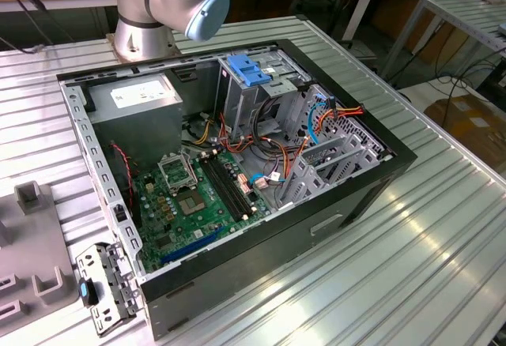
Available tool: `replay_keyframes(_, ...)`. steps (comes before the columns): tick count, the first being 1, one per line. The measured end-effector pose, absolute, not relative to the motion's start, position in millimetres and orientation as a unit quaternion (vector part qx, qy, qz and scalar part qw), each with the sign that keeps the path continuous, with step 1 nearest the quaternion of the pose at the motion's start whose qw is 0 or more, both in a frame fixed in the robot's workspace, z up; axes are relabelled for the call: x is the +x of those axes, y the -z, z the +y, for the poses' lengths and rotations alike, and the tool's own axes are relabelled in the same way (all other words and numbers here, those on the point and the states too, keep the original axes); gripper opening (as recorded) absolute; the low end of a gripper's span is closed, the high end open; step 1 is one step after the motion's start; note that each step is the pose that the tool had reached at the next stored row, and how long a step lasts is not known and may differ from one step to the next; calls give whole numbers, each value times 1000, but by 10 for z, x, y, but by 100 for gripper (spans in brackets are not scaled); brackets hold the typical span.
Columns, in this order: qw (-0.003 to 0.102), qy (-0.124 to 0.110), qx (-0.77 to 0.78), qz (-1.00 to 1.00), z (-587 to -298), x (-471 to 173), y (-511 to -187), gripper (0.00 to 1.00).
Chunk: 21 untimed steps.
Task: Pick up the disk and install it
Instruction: 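Pick up the disk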
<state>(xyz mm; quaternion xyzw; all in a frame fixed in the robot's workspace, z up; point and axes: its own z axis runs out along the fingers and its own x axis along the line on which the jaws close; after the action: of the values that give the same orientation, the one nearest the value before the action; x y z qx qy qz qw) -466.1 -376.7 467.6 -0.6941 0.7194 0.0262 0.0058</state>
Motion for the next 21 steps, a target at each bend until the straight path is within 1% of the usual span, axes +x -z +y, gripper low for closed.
replay_keyframes(17,6,-26,-694,719,-3767,-4661,-5149,37)
replay_keyframes(21,6,-26,-694,719,-3767,-4661,-5161,37)
